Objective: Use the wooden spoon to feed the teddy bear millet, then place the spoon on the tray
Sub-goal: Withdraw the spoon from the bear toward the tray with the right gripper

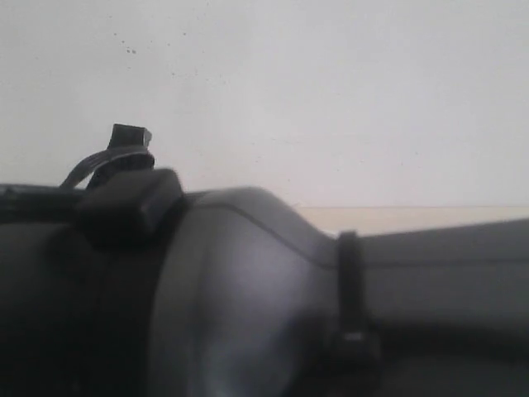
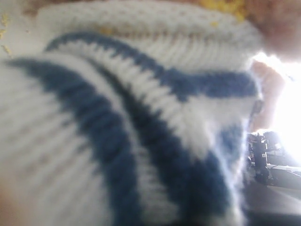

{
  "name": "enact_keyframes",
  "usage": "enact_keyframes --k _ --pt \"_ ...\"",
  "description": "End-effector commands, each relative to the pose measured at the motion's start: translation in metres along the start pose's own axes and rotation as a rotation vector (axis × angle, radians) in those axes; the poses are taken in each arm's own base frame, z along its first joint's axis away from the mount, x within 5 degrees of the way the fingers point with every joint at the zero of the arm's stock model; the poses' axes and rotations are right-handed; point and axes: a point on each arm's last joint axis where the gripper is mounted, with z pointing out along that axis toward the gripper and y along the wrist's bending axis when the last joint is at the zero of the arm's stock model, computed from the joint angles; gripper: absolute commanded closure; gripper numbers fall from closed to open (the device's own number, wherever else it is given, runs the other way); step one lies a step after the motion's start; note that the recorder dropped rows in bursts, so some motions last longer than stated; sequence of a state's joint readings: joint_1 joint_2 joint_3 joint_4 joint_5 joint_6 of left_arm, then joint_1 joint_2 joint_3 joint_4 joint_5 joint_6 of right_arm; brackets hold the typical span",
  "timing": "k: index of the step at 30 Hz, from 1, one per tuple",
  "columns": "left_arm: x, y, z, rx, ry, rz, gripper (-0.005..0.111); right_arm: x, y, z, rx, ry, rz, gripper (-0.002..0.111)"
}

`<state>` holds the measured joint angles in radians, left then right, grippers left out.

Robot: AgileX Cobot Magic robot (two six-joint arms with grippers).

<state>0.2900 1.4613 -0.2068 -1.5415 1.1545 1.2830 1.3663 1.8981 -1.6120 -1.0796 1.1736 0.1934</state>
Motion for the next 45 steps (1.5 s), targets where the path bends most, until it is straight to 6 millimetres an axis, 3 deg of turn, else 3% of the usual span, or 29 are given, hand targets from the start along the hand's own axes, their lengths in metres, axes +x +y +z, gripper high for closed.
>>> enact_keyframes --k 1,7,11,15,20,26,31,39,45 --pt "0.002 -0.003 0.001 0.033 0.009 0.007 0.103 0.01 -0.007 0.01 -0.03 0.063 0.023 0.108" --pt "0.001 -0.003 0.001 0.035 0.002 0.006 0.103 0.067 -0.06 0.047 -0.15 0.228 0.121 0.108" --pt "-0.001 -0.004 0.001 0.041 -0.02 -0.001 0.103 0.104 -0.076 0.064 -0.405 0.26 0.187 0.108" --pt "-0.002 -0.004 0.001 0.046 -0.037 -0.004 0.103 0.14 -0.088 0.087 -0.651 0.253 0.371 0.108" --pt "-0.002 -0.004 0.001 0.046 -0.037 0.005 0.103 0.167 -0.1 0.101 -0.754 0.258 0.566 0.108" --pt "-0.005 -0.006 0.001 0.065 -0.067 -0.004 0.103 0.165 -0.099 0.1 -0.808 0.232 0.625 0.108" --pt "-0.023 -0.015 -0.002 0.124 -0.166 -0.033 0.103 0.156 -0.093 0.099 -0.876 0.201 0.66 0.108" --pt "-0.067 -0.039 -0.008 0.157 -0.224 0.111 0.103 0.153 -0.081 0.113 -0.915 0.233 0.66 0.108" --pt "-0.075 -0.045 -0.009 0.153 -0.244 0.237 0.103 0.154 -0.074 0.123 -0.918 0.259 0.631 0.108"
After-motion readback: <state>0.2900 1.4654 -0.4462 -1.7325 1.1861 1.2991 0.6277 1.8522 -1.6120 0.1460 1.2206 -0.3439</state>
